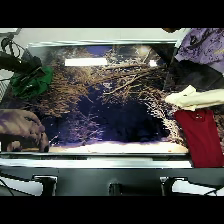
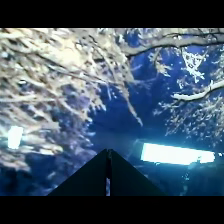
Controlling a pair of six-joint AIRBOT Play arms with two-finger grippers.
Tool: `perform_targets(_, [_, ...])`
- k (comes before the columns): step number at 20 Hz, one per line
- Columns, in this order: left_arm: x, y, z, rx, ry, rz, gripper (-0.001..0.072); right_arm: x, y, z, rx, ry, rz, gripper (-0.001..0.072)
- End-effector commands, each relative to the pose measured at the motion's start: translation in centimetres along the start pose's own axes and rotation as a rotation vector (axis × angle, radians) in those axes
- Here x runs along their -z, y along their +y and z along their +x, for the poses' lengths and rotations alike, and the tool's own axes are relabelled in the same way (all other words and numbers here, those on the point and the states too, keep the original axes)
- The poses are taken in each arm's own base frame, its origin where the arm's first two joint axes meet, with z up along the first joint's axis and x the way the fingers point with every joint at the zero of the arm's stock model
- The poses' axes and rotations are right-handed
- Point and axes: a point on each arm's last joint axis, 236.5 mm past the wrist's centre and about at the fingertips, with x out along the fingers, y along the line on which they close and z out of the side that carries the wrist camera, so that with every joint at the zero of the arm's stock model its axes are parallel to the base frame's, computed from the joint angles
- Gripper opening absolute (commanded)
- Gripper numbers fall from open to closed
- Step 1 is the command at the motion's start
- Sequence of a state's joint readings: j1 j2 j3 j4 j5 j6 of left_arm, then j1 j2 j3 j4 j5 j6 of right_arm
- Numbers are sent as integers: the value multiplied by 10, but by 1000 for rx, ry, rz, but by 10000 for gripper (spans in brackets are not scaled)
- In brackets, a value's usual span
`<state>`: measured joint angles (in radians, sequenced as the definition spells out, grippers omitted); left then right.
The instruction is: Fold the clothes and pants, and hang the long-sleeved shirts on hangers.
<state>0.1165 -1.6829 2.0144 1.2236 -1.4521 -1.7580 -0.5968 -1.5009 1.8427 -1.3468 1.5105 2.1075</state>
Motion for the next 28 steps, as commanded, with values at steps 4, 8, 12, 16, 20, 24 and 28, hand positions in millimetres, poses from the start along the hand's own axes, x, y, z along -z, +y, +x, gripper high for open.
perform_targets(4, [1, 0, -1, -1, 2, -1, 21, 44, -76, 5, 198, 20, 2, 24])
perform_targets(8, [5, 1, -1, -5, 20, -1, 21, 60, -125, 4, 252, 3, 113, 24])
perform_targets(12, [5, 1, -1, -4, 22, -2, 20, 76, -167, -2, 306, -17, 169, 23])
perform_targets(16, [6, 1, -1, -5, 23, -8, 21, 107, -206, 11, 400, 13, 168, 23])
perform_targets(20, [6, 1, -1, -5, 23, -8, 21, 129, -239, 23, 497, 31, 190, 24])
perform_targets(24, [6, 1, -1, -5, 23, -8, 20, 141, -264, 27, 584, 49, 186, 24])
perform_targets(28, [6, 1, -1, -5, 23, -8, 21, 155, -278, 33, 629, 78, 198, 24])
